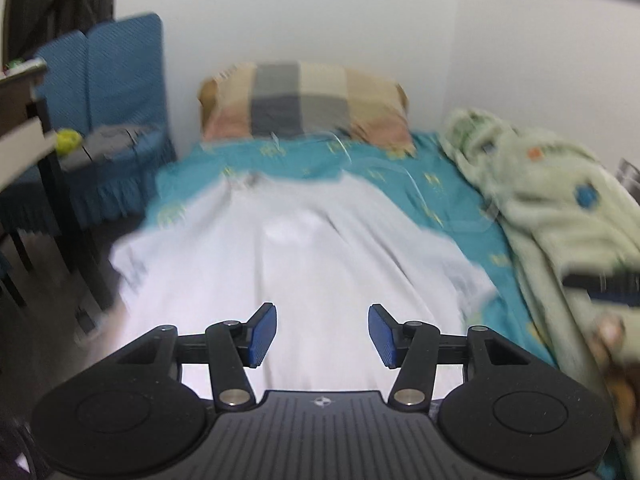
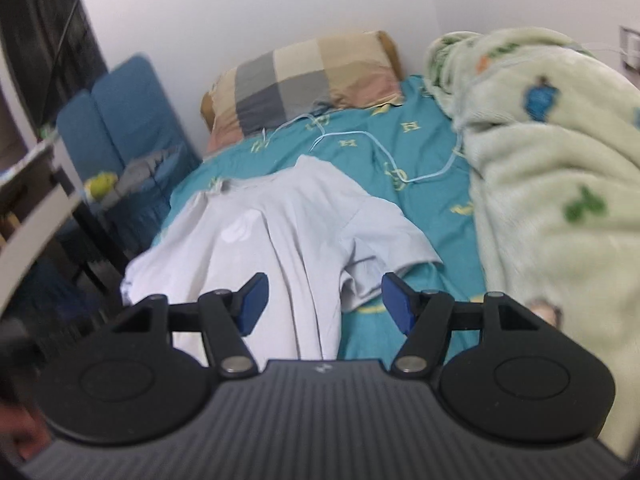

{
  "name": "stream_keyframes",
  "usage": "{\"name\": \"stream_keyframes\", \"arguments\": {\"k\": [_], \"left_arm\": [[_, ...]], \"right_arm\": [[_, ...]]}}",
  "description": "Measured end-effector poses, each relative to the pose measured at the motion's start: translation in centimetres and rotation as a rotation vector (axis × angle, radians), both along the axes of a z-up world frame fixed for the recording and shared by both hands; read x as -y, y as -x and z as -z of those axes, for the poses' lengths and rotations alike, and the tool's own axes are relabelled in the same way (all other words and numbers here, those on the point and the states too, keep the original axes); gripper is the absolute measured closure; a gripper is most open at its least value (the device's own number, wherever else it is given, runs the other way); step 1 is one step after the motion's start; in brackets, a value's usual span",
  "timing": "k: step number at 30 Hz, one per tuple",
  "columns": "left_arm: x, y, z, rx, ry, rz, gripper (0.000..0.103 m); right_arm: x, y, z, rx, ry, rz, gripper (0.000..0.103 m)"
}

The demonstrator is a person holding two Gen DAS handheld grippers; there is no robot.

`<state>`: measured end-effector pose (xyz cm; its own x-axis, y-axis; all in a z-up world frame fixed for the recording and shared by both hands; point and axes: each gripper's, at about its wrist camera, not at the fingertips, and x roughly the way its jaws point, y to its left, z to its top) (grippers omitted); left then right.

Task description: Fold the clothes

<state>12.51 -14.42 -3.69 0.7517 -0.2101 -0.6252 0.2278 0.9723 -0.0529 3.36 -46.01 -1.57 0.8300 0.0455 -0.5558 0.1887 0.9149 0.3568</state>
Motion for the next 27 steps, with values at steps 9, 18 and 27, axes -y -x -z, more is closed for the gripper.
{"name": "stream_keyframes", "arguments": {"k": [9,18,27], "left_arm": [[4.4,10.2,6.3,-0.124,-0.002,0.219,0.051],[7.0,11.6,10.7,-0.177,-0.138,0.260,0.052],[8.8,10.2,11.8,-0.158,-0.274,0.244,0.082]], "right_arm": [[-0.9,1.2,0.5,-0.007,0.064,-0.014,0.037],[-0.9,1.2,0.4,-0.001,0.075,-0.038,0.037],[-0.5,1.4,0.7,-0.008,0.051,-0.036,0.037]]}}
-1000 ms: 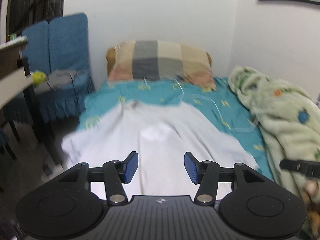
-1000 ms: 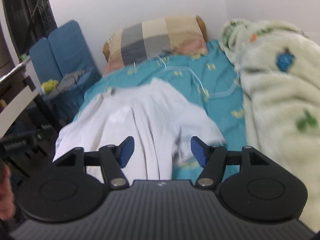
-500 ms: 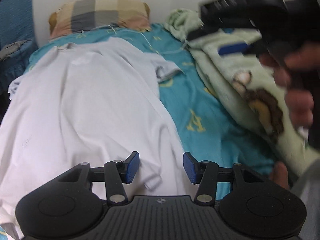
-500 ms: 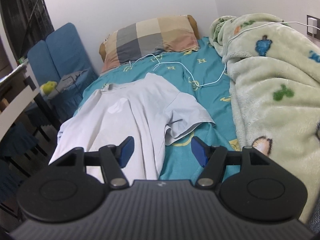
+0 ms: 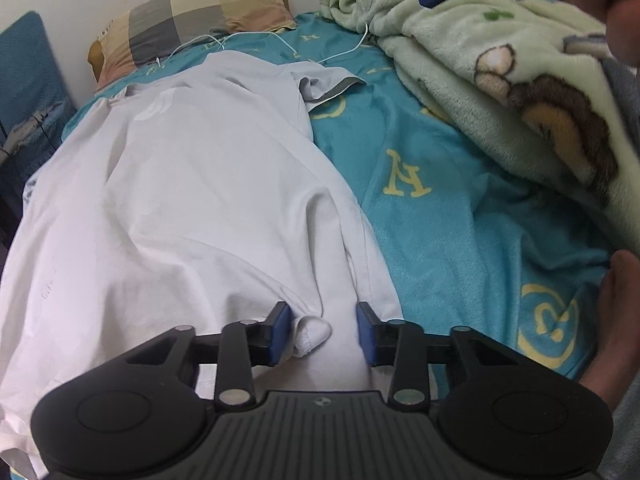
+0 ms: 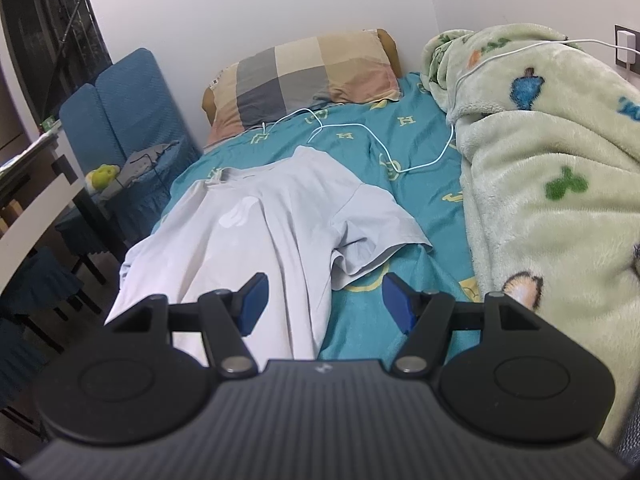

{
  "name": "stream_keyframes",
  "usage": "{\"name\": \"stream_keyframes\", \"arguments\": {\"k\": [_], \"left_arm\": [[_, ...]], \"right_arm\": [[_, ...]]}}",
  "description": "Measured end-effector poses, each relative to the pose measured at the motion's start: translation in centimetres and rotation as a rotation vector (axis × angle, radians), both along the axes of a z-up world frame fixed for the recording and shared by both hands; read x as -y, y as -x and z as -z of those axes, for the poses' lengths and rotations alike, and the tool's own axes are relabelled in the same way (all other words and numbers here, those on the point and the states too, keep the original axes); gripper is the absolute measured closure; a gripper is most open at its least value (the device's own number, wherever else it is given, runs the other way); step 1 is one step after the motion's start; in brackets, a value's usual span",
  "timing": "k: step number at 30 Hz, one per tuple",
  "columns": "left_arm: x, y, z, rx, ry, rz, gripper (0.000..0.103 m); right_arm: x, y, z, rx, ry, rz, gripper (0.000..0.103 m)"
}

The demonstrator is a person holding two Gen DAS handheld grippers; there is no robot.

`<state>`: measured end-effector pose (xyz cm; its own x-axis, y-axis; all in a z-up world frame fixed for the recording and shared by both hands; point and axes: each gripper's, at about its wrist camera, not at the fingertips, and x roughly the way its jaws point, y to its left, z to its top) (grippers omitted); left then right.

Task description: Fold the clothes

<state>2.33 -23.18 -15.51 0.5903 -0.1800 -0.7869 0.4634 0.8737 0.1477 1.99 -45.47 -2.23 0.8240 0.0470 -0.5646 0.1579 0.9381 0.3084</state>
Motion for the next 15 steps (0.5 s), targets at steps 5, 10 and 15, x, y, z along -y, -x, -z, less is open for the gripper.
{"name": "stream_keyframes", "arguments": {"k": [5,10,15], "left_arm": [[-0.4,-0.2,-1.1,0.013,0.027,-0.019,0.096],[0.5,1.3,-4.1,0.071,0.113,0.034,0.097],[1.9,0.9,-2.6,0.016,0.175,0.076,0.097]], "right_arm": [[0.4,0.1,0.0,0.000,-0.019,0.011,0.037],[1.0,0.2,-0.1,0.003,-0.031,0.032,0.037],[2.0,0.2,0.0,0.007,-0.062,0.064,0.037]]}}
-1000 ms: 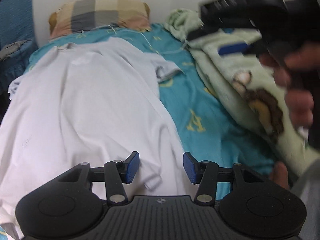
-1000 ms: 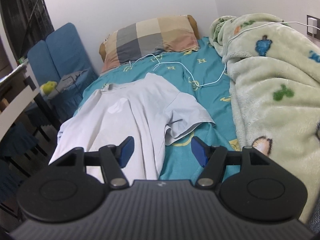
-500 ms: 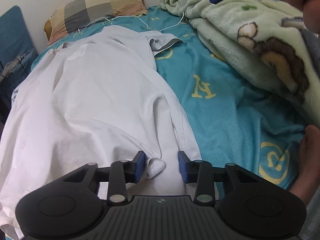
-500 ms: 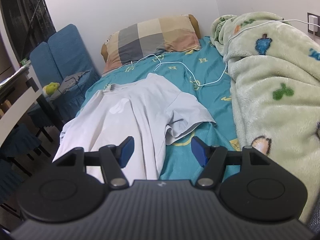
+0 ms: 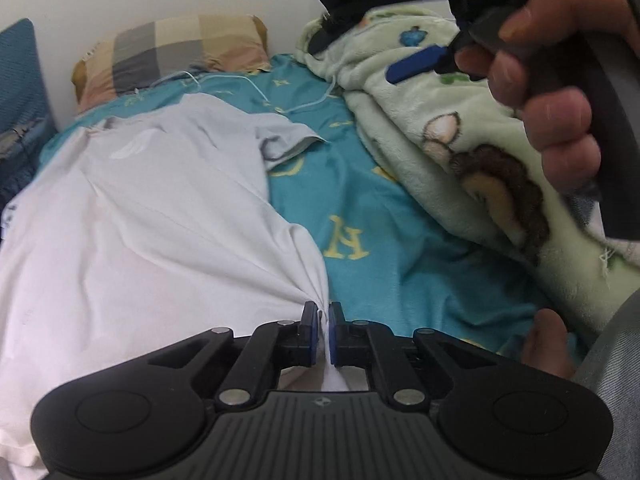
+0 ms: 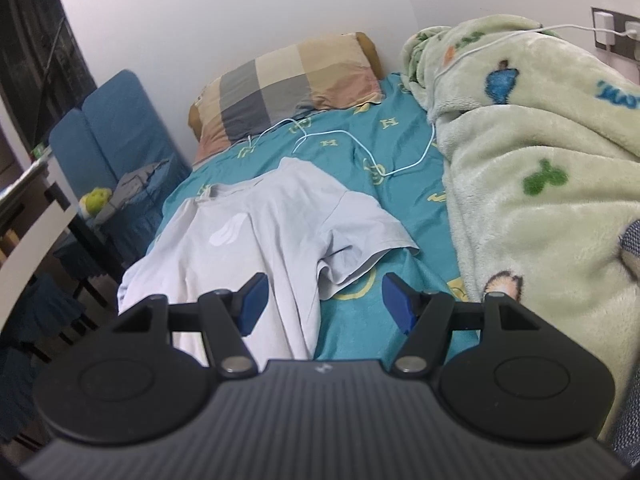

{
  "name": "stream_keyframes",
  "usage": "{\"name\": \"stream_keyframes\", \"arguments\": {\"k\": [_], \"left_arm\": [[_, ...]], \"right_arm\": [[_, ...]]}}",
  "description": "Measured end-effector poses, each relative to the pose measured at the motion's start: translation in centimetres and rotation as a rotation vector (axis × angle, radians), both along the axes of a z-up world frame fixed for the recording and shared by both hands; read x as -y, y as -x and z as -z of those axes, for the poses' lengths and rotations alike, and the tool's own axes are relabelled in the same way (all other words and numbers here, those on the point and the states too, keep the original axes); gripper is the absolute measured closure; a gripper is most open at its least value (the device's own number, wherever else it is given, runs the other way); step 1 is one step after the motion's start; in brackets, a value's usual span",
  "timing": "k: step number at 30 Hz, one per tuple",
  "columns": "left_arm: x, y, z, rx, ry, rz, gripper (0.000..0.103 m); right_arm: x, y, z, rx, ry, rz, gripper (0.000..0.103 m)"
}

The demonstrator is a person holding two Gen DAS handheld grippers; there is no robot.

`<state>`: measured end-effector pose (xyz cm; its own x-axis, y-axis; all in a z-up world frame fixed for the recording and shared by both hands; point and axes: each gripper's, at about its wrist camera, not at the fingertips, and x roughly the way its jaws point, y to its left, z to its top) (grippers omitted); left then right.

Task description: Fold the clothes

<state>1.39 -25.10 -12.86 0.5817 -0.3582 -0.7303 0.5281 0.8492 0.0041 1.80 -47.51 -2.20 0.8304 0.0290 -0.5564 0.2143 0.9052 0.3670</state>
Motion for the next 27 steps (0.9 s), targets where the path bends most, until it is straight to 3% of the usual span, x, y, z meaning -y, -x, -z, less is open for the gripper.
{"name": "stream_keyframes", "arguments": {"k": [4,6,9,12,14,18,20,24,25,27], "left_arm": [[-0.8,-1.2,2.0,-0.061,0.002,0.011,0.093],[-1.9,-1.5,1.5,-0.081,0.012,0.012,0.083],[-4.3,-1.6,-0.6,-0.085,-0.031,0.012,0.064],[-7.4,-1.7,-3.2,-0.098,-0.105,0.028,0.053],[-10.2,-2.1,-4.5,-0.086,-0.210,0.013,0.045],[-15.7,-3.8,-4.4,-0.172,-0.415,-0.031,0.026],[-18.5,-4.7,-4.3,-0.218,-0.517,-0.053,0.024],[-21.4,-5.6,-1.6,-0.348,-0.620,-0.076,0.028],[-21.7,-5.9,-1.1,-0.390,-0.623,-0.083,0.034],[-22.0,-6.5,-0.5,-0.432,-0.608,-0.089,0.036]], "right_arm": [[0.2,-0.2,0.2,-0.008,-0.009,0.003,0.037],[0.0,-0.2,0.2,-0.008,-0.009,-0.004,0.037],[-0.2,-0.2,0.2,-0.008,-0.009,-0.012,0.037],[-0.2,-0.3,0.3,-0.013,-0.017,-0.019,0.037],[-0.3,-0.3,0.3,-0.016,-0.025,-0.023,0.037],[-0.4,-0.5,0.5,-0.019,-0.040,-0.030,0.037],[-0.4,-0.6,0.5,-0.021,-0.046,-0.031,0.037],[-0.6,-0.6,0.6,-0.027,-0.051,-0.034,0.037],[-0.6,-0.6,0.7,-0.030,-0.050,-0.035,0.037],[-0.7,-0.7,0.8,-0.036,-0.048,-0.035,0.037]]}}
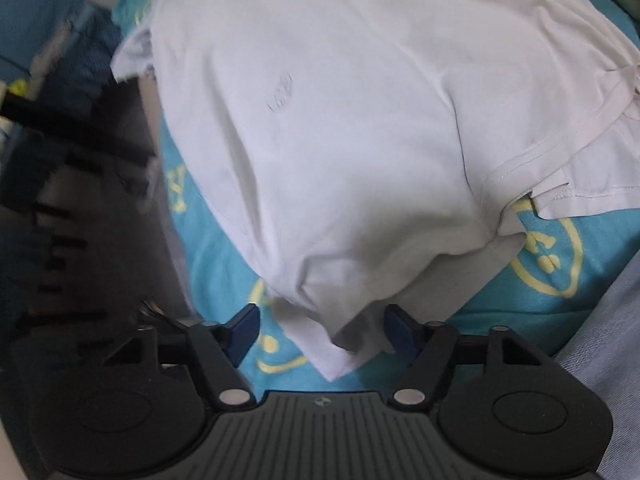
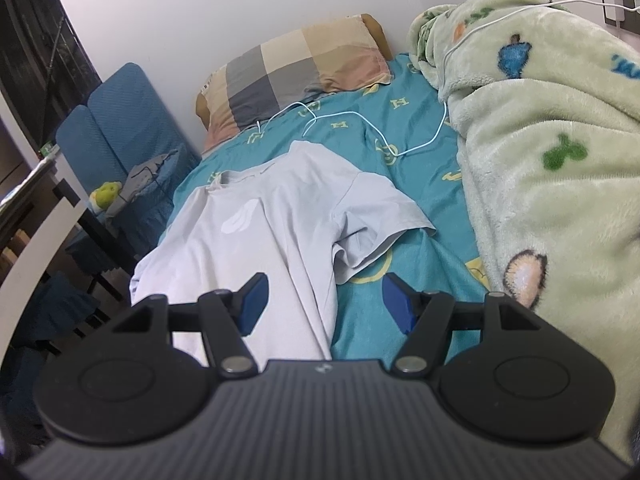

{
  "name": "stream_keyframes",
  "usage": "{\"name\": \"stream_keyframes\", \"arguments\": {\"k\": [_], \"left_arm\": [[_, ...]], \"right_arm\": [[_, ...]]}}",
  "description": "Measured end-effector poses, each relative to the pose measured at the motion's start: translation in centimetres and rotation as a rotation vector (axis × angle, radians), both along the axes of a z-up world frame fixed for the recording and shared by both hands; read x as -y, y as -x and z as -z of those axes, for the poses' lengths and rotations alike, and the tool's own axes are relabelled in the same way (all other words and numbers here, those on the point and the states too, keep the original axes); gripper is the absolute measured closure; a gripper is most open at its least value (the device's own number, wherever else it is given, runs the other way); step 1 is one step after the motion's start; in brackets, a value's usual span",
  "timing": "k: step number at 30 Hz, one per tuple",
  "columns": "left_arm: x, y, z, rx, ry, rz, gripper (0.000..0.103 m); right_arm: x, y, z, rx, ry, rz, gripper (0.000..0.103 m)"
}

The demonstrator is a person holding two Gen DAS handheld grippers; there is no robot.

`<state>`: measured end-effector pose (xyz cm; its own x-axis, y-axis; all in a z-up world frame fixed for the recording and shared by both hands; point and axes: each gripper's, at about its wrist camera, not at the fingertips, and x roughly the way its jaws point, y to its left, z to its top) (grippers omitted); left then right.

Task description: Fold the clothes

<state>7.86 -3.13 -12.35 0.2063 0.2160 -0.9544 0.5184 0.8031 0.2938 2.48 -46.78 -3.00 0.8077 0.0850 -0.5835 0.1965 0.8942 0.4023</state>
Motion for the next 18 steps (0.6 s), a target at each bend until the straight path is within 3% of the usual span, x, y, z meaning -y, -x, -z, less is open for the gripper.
{"name": "stream_keyframes", "arguments": {"k": [2,3,4,5,13,18], "left_arm": [[-0.2,-0.2,0.5,-0.030,-0.003,-0.009,0.049],[-0.3,-0.3,0.7,-0.052,-0.005,-0.015,0.065],[-0.3,-0.3,0.9,-0.074,-0.006,-0.021,0.089],[-0.6,-0.4,0.9,-0.099,-0.015,-0.040,0.101],[-4.0,-0.1,-3.5,-0.096,-0.064,-0.064,0.101],[-5.4,0.1,-3.2,-0.115,-0.098,-0.128,0.101]], "right_arm": [[-0.1,-0.1,0.2,-0.008,0.000,0.001,0.037],[-0.1,-0.2,0.4,-0.016,0.001,0.002,0.037],[-0.1,-0.3,0.6,-0.024,0.002,0.003,0.037],[-0.1,-0.3,0.8,-0.032,0.001,0.004,0.037],[-0.4,-0.6,1.3,-0.049,-0.012,-0.004,0.037],[-0.5,-0.5,1.2,-0.046,-0.009,-0.007,0.037]]}}
